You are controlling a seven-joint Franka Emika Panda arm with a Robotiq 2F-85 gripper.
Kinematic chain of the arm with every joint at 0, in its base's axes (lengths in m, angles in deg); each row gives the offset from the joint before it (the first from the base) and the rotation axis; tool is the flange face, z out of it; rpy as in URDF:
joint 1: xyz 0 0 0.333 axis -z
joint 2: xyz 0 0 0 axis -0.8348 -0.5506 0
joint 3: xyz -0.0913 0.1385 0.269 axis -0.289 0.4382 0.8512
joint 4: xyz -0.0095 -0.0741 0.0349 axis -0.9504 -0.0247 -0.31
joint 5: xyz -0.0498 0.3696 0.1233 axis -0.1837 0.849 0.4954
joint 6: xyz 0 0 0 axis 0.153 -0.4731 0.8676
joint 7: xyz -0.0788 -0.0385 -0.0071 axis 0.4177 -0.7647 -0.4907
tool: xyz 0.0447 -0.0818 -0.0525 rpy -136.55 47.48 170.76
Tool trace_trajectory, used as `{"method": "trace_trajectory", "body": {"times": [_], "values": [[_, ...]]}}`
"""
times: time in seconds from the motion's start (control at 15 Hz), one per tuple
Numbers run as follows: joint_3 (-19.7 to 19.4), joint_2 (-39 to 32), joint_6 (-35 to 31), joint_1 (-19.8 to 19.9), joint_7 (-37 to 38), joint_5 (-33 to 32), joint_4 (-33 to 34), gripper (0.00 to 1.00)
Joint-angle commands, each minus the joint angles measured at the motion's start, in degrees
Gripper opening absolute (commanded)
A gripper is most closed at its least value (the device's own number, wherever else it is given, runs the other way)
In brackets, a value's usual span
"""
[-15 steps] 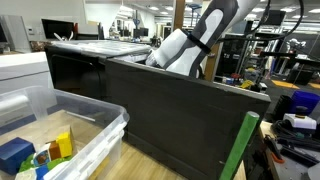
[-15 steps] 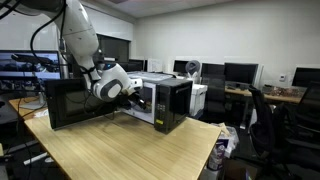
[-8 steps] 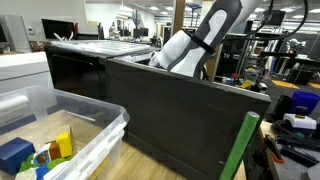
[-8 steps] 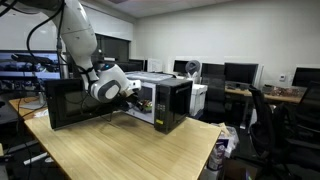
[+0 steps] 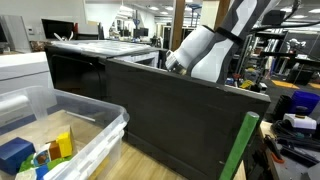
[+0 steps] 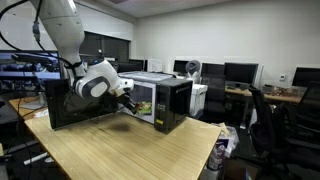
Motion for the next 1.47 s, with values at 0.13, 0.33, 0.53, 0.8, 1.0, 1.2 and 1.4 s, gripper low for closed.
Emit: {"method": "trace_trajectory", "body": {"times": [0.13,0.33,0.53,0.8,1.0,1.2,1.4], "values": [[0.98,8.59,0.01,2.77,-0.45,-1.55,-10.56,0.01],[0.5,11.26,0.01,3.02,-0.68,-1.35,-15.06,0.01],[-0.5,12.79,0.02,2.81,-1.04,-0.77,-18.57,0.01],[-3.4,13.36,0.03,0.98,-0.95,-0.76,-21.53,0.01],[-5.73,12.41,0.13,0.72,-1.22,-0.01,-22.56,0.01],[-8.22,9.87,0.34,0.95,-1.37,0.45,-21.42,0.01],[-9.92,10.08,0.98,1.52,-0.97,0.76,-21.25,0.01]]}}
